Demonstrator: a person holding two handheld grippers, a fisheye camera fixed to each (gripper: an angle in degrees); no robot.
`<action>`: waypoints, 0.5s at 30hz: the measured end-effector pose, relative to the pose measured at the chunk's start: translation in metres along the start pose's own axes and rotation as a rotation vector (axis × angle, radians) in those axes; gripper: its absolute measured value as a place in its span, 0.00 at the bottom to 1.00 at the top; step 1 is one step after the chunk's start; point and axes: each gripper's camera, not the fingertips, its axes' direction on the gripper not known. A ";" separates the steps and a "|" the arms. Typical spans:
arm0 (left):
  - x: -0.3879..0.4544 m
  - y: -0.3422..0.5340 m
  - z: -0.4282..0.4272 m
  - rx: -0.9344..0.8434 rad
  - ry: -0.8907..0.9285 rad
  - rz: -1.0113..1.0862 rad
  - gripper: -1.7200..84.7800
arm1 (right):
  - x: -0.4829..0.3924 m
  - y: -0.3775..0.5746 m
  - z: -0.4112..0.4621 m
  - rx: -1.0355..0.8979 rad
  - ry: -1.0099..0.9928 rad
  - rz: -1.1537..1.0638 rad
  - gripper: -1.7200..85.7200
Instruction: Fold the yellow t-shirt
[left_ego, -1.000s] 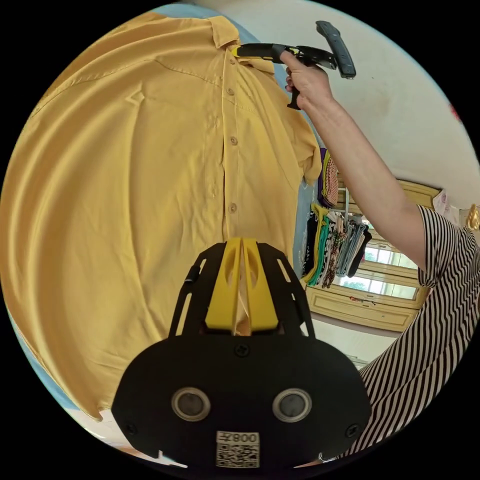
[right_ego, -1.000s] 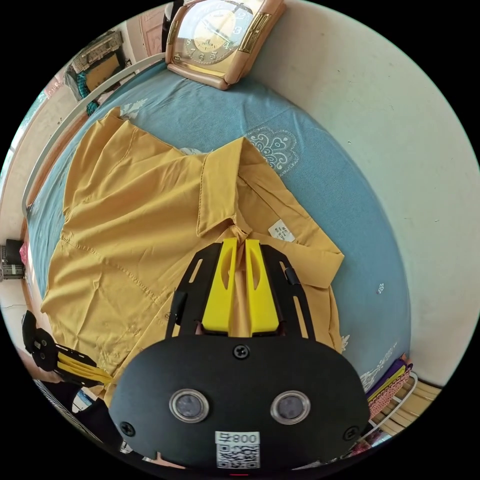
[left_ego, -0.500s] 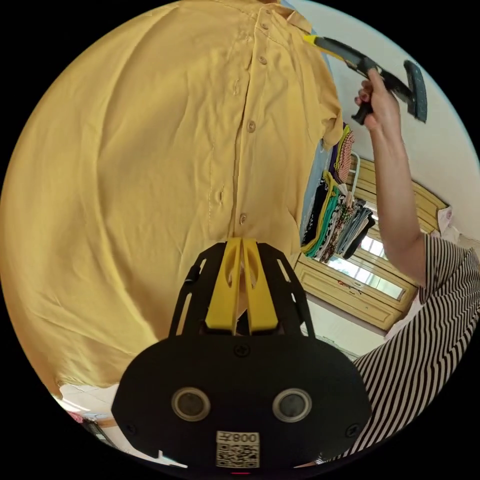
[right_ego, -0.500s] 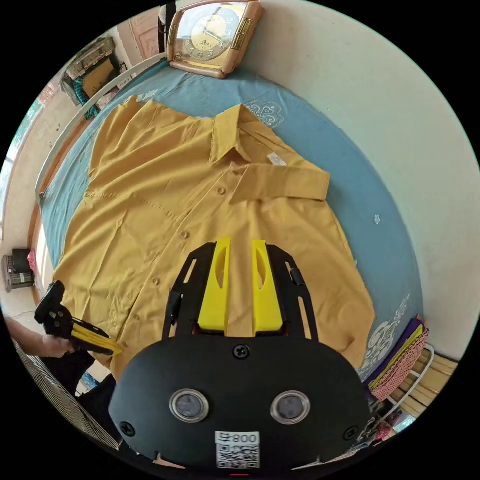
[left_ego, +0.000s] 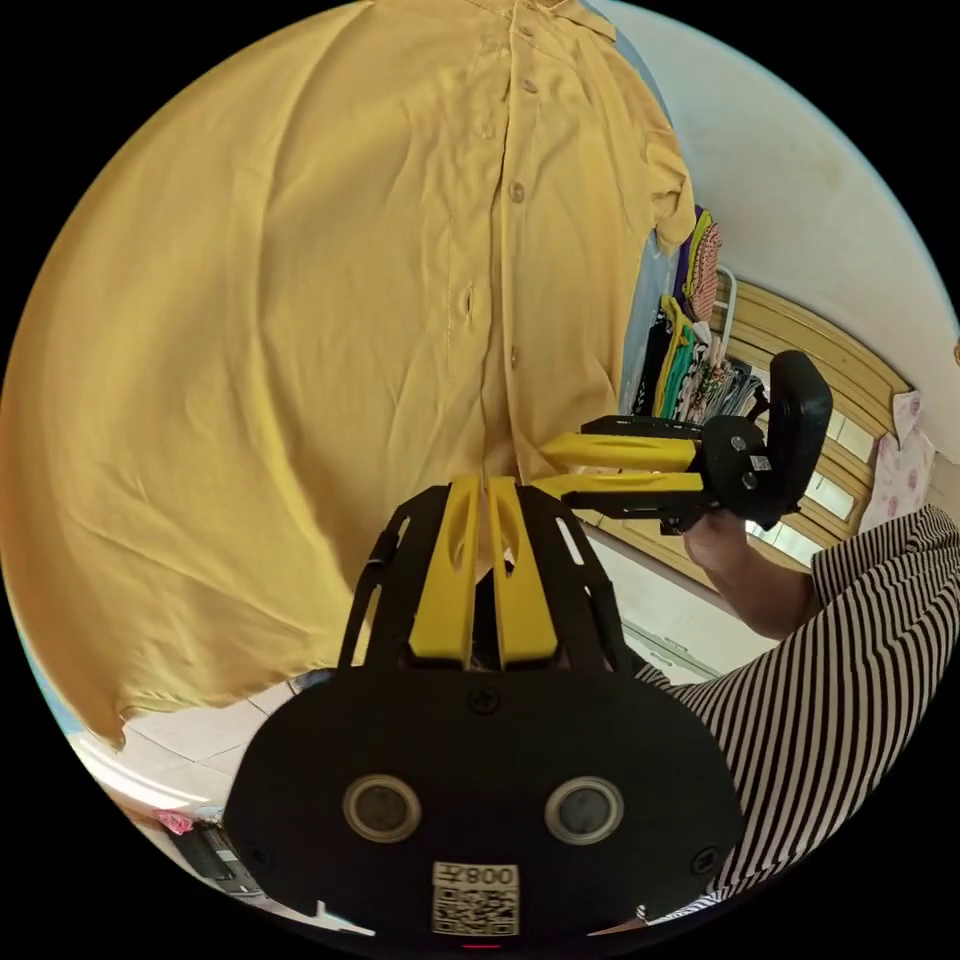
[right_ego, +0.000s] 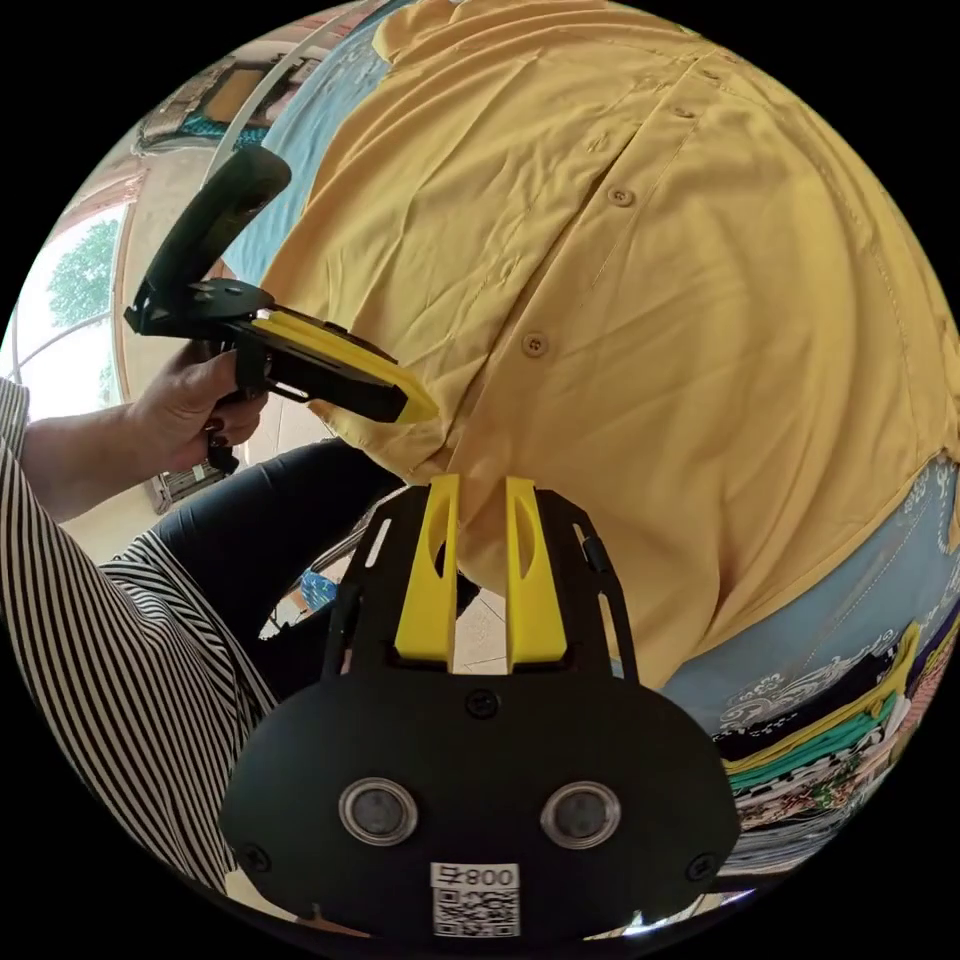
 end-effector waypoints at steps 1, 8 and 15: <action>-0.002 0.002 0.004 -0.023 -0.036 0.011 0.03 | 0.003 -0.001 0.004 -0.012 0.004 0.003 0.06; -0.011 0.011 0.005 -0.036 -0.016 0.060 0.07 | 0.058 0.021 -0.021 0.045 -0.270 0.104 0.03; 0.000 0.006 0.006 -0.010 0.197 0.255 0.11 | 0.110 0.034 -0.050 0.163 -0.629 0.159 0.02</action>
